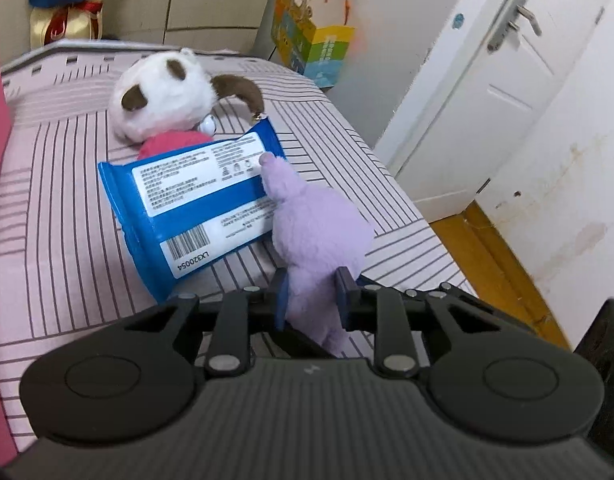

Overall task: Organize soft objects
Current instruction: 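Close the left gripper on the purple plush toy's ear, then carry the purple plush with the left gripper into the pink box and open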

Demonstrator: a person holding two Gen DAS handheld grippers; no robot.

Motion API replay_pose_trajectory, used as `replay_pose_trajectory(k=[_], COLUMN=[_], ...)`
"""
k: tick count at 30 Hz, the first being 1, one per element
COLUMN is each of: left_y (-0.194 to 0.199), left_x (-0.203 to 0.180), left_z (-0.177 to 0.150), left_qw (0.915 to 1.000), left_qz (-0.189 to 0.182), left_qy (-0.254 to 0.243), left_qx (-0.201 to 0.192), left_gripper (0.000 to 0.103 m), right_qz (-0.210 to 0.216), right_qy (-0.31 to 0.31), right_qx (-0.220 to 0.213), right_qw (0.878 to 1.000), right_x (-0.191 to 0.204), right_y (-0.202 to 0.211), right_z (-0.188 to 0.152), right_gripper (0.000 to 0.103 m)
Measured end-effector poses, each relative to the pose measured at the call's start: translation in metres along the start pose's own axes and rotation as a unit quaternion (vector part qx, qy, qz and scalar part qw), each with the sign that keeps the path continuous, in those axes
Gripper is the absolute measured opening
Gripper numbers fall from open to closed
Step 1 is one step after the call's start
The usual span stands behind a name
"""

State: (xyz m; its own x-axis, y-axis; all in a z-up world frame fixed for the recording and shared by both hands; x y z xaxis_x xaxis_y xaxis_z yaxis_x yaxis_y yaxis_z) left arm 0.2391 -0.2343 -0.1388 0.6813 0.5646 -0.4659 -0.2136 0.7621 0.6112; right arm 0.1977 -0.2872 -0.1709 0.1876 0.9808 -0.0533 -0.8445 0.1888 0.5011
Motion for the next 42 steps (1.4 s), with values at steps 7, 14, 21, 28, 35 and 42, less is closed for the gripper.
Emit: replay_pose_trajectory(k=[7, 14, 21, 28, 35, 42], left_y=[0.01, 0.028, 0.049, 0.087, 0.132, 0.177], left_x=[-0.015, -0.029, -0.043, -0.053, -0.066, -0.068], left_z=[-0.011, -0.032, -0.05, -0.055, -0.062, -0.069], left_qw=[0.9995, 0.9986, 0.9984, 0.9985, 0.9986, 0.9989], left_qz=[0.007, -0.005, 0.007, -0.006, -0.013, -0.008], left_qy=[-0.02, -0.011, -0.008, 0.015, -0.004, -0.014], left_qx=[0.023, 0.052, 0.056, 0.052, 0.051, 0.044], left_gripper=[0.023, 0.024, 0.025, 0.025, 0.025, 0.025], right_qz=[-0.003, 0.028, 0.06, 0.066, 0.104, 0.148], right_qy=[0.032, 0.032, 0.045, 0.092, 0.105, 0.119], right_qx=[0.011, 0.065, 0.115, 0.12, 0.118, 0.11], right_qw=[0.999, 0.997, 0.991, 0.986, 0.982, 0.976], right_x=[0.004, 0.006, 0.018, 0.037, 0.054, 0.083], right_y=[0.017, 0.045, 0.07, 0.099, 0.135, 0.166], right_z=[-0.003, -0.009, -0.013, 0.0, 0.012, 0.024], right_gripper=[0.059, 0.06, 0.06, 0.06, 0.061, 0.061])
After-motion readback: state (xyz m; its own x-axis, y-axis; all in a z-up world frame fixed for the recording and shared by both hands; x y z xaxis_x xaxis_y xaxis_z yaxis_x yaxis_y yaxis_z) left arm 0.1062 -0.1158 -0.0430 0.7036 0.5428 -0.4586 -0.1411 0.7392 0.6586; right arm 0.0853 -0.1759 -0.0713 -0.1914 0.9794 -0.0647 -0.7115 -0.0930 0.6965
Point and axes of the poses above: each gripper's, at about its wrist camera, not at the fingertips, and y roughly against the way its jaws point, x to its left, z to its top, the point moved 9 cm from there along -y, roughly the way its jaws point, and after that the axes turned 12 degrees about -z, right-handed, at the moved point
